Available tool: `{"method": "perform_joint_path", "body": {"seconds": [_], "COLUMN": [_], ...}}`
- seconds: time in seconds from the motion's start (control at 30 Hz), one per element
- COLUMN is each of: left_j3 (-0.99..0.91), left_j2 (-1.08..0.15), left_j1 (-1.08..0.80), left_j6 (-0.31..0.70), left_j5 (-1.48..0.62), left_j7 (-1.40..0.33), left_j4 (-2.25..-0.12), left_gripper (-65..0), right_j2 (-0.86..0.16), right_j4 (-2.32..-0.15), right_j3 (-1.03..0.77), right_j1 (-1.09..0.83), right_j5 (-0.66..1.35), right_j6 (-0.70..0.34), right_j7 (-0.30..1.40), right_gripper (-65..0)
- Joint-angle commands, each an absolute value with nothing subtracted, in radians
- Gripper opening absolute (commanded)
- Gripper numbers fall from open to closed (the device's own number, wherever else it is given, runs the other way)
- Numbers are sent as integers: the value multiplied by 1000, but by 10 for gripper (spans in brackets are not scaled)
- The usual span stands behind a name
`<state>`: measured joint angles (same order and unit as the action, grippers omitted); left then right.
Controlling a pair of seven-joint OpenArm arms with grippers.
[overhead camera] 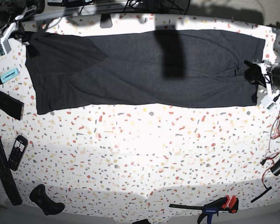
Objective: Fold the T-shirt properly
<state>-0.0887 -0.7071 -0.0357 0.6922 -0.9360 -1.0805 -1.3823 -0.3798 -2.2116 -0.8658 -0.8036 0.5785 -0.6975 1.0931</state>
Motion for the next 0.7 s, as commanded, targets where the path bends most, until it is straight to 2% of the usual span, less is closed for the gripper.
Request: {"method": "perform_joint_path", "body": {"seconds": [0.0, 0.03, 0.13, 0.23, 0.43, 0.67], "left_j3": [-96, -97, -97, -97, -97, -96], "left_j2": [-731, -733, -738, -754, -822, -831], "left_j1": [-22, -22, -22, -23, -31, -33], "left_j6": [698, 698, 698, 698, 698, 698], "left_j5": [-952, -952, -968, -1085, -1376, -1448], "left_j7": [-1080, -1096, -1212, -1396, -1396, -1396], "left_j4": [-1394, -1394, -1395, -1395, -1395, -1395], "left_gripper": [-619, -650, -650, -650, -650, -650], "right_j2": [-393, -393, -393, -393, -394, -401], "right_j4": [-2227, -2227, -2227, -2227, -2227, -2228], "right_j3": [-877, -877, -877, -877, -877, -877], "right_j1": [-812, -812, -812, -812, -812, -803], "right_j5": [583, 583, 583, 583, 583, 584], "right_j6": [-698, -698, -698, -698, -698, -698], "right_j7": [1085, 1085, 1085, 1085, 1085, 1063], "right_gripper": [-650, -650, -650, -650, -650, -650]}}
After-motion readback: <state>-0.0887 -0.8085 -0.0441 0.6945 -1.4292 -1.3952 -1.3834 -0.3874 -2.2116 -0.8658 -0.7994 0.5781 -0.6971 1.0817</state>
